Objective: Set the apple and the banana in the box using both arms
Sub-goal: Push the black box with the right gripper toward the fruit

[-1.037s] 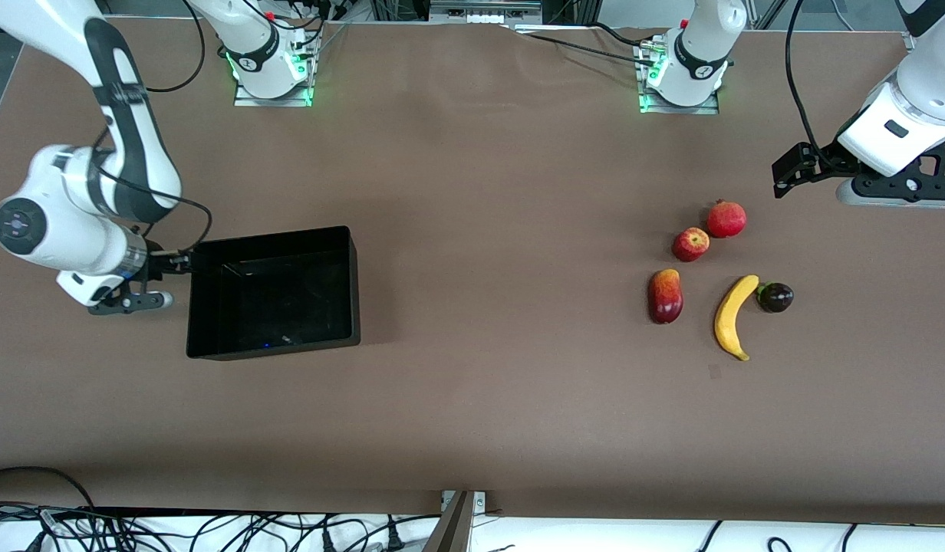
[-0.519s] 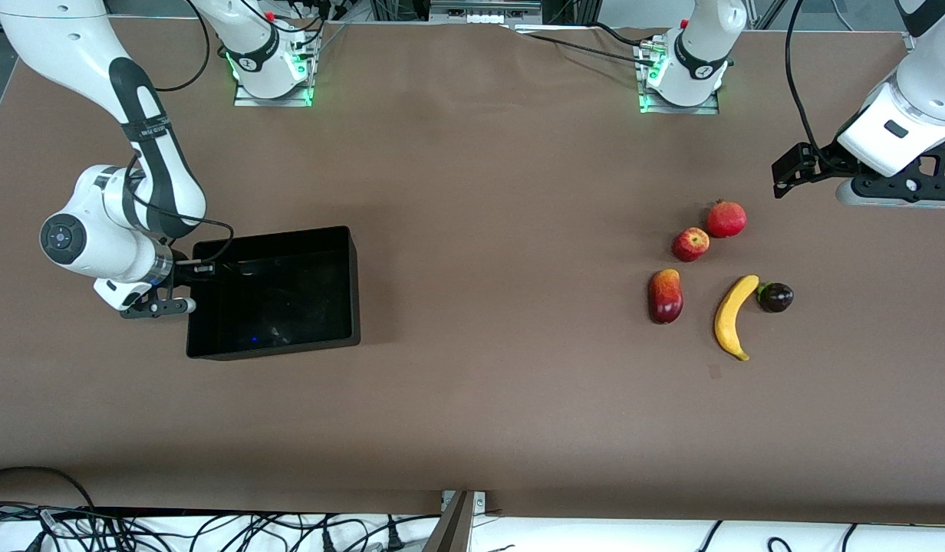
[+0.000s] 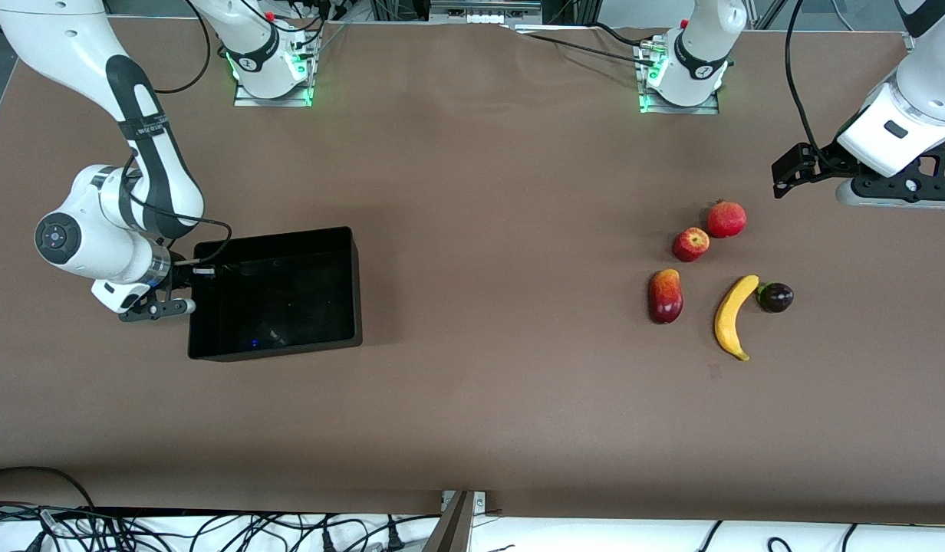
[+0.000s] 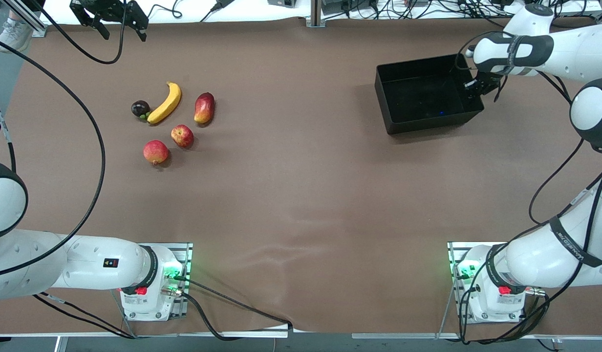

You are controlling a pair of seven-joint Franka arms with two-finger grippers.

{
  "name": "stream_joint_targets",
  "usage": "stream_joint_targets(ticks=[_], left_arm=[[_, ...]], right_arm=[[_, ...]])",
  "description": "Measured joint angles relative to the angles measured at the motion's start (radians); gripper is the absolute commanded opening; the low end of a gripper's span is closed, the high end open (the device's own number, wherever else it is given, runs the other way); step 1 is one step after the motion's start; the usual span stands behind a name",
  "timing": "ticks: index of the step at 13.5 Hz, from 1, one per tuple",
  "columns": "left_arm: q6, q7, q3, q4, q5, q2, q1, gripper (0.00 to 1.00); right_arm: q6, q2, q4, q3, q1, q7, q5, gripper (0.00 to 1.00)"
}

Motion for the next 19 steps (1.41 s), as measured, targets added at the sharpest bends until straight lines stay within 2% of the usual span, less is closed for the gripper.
stream_joint_targets(ticks=[4,8,11,14,17,19], left_arm=[[0.000,0.000,0.000,0.000,0.000,0.000,0.000,1.00],[0.000,0.000,0.000,0.000,0.000,0.000,-0.001,1.00],[0.000,0.000,0.000,0.000,0.000,0.000,-0.001,1.00],[0.000,0.000,0.000,0.000,0.000,0.000,-0.002,1.00],[0.000,0.000,0.000,0.001,0.000,0.001,-0.002,1.00],[0.000,0.000,0.000,0.001,0.000,0.001,-0.002,1.00]], right_arm=[[-0.191,-0.030,0.165,0.070,0.047,0.026,0.001,0.00],[-0.254,-0.025,0.308,0.083,0.248,0.310,0.005,0.00],[-0.254,0.051,0.381,0.089,0.449,0.603,0.006,0.00],[-0.251,0.172,0.495,0.088,0.609,0.817,0.009,0.00],[-0.252,0.276,0.608,0.088,0.687,0.924,0.043,0.00],[-0.252,0.310,0.641,0.088,0.705,0.936,0.046,0.00]])
